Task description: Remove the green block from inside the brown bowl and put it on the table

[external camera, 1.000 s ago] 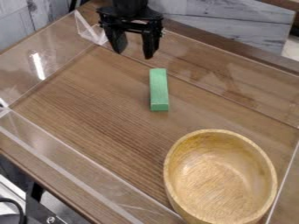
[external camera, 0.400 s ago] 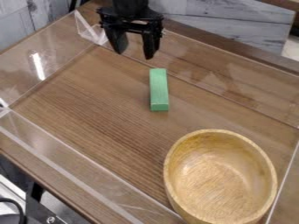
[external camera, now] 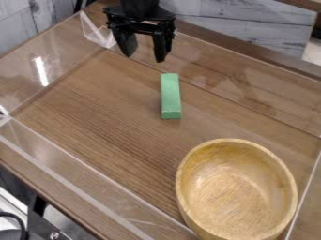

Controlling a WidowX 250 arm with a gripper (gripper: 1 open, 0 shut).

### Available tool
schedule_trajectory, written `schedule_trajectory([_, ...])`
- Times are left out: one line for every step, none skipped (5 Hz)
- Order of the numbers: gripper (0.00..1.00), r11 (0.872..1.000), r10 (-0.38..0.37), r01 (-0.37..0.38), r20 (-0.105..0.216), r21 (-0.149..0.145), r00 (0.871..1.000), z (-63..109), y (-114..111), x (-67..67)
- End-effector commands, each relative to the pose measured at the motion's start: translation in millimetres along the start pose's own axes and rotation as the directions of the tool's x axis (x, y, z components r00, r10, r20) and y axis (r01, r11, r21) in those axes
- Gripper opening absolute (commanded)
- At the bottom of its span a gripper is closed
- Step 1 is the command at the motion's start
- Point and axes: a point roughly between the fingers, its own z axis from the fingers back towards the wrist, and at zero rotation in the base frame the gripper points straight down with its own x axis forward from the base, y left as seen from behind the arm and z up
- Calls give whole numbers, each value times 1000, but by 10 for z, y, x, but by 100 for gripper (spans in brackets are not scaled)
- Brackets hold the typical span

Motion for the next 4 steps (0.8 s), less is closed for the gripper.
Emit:
schedule_trajectory([100,1000,6,-7,85,13,996,241,33,63])
schedule_trajectory([100,1000,6,-7,87,12,996,242,29,61])
schedule_trajectory([100,1000,6,-6,90,11,996,242,25,60])
schedule_trajectory([100,1000,4,-5,93,10,996,247,18,58])
